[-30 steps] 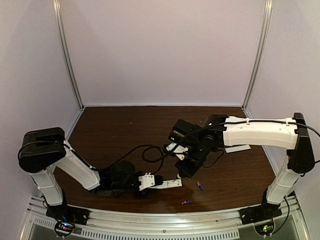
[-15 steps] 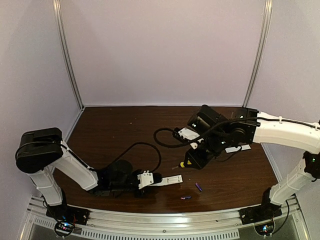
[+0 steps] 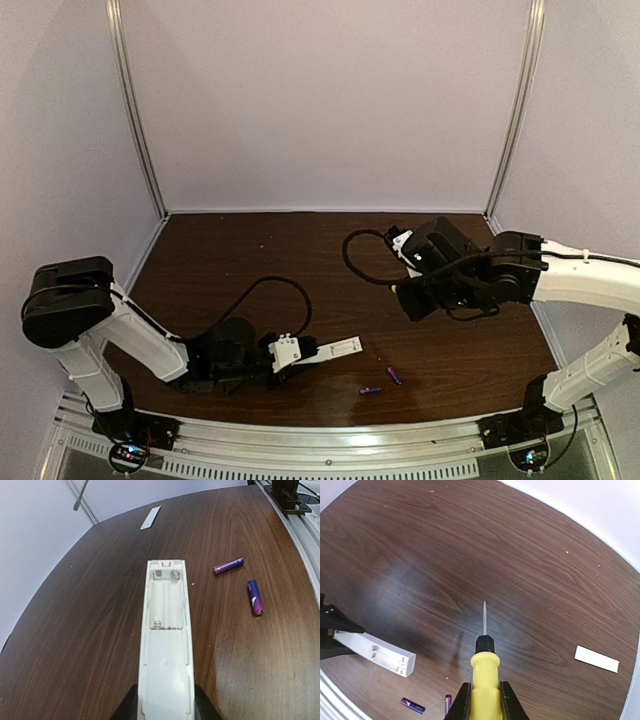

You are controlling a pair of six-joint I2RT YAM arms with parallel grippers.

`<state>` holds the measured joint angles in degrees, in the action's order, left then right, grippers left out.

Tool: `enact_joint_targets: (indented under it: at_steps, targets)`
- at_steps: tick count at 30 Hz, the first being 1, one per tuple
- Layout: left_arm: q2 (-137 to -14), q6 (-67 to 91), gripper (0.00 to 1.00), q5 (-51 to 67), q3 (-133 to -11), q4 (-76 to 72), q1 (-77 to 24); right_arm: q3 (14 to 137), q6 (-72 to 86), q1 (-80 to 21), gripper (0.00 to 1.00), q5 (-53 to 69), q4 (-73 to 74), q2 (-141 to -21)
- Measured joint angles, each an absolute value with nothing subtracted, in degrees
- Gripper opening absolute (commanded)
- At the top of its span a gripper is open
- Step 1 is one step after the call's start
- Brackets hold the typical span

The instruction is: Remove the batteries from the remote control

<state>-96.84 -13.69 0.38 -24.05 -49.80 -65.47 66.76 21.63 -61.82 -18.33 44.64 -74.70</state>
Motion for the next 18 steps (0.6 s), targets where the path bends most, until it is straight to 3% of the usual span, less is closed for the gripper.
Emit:
enact_joint_targets:
  at_steps: [10, 18]
  targets:
    - [-95.0, -10.8, 0.00, -4.3, -23.3, -51.6, -65.5, 51.0, 24.6, -61.3, 0.00, -33.3, 23.8, -72.8]
    - [-94.7, -8.1, 0.00, -8.2, -23.3, -53.6, -65.5, 47.2, 23.8, -58.7, 0.00, -37.4, 8.1, -81.3]
